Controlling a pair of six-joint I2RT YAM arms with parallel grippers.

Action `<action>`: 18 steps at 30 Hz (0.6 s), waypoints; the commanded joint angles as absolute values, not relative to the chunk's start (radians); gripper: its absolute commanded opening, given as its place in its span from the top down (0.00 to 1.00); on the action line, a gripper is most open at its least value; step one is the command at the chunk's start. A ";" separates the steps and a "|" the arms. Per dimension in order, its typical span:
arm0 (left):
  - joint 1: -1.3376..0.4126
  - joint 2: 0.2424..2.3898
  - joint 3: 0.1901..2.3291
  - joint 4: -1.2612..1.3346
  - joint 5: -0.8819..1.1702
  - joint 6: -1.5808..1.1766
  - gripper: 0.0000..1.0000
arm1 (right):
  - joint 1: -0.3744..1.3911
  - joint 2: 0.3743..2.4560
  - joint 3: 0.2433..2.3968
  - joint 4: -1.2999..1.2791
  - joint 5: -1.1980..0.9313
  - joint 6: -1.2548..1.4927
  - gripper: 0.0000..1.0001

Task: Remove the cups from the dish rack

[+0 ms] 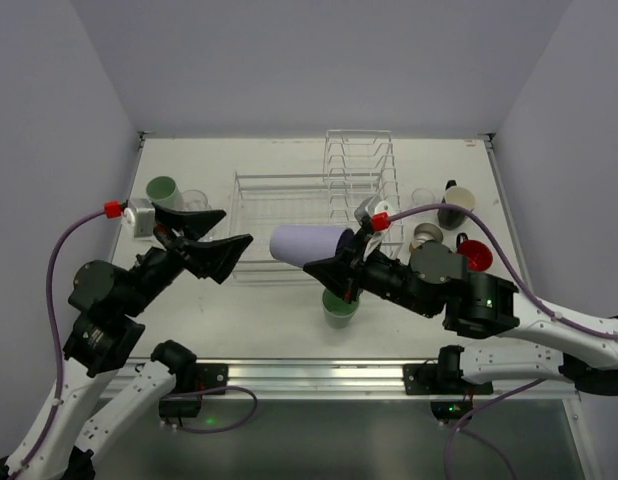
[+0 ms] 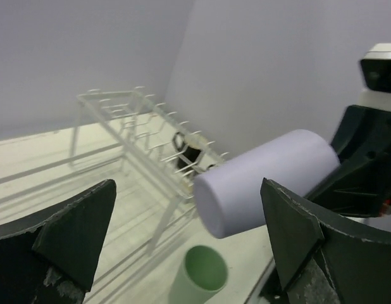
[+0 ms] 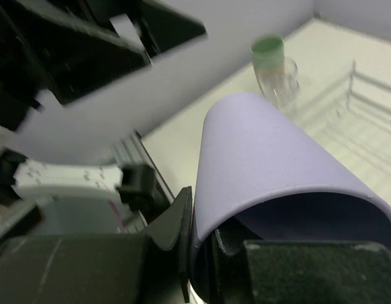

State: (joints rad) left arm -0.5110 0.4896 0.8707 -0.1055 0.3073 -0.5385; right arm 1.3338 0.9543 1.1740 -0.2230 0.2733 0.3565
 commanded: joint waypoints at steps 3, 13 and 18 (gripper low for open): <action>-0.506 0.451 0.925 -0.471 -0.056 -0.307 0.00 | 1.333 1.014 1.342 -0.769 0.319 0.344 1.00; -0.505 0.279 0.683 -0.411 -0.238 -0.268 0.00 | 1.333 1.273 1.617 -1.257 0.364 0.344 1.00; -0.503 0.236 0.672 -0.414 -0.218 -0.258 0.00 | 1.333 1.391 1.677 -1.325 0.362 0.315 1.00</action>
State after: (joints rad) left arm -0.5106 0.2676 0.6785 -0.4500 -0.1940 -0.2935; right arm 1.3338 1.3540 1.6146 -1.2003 0.3607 0.3676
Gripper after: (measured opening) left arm 0.997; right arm 0.113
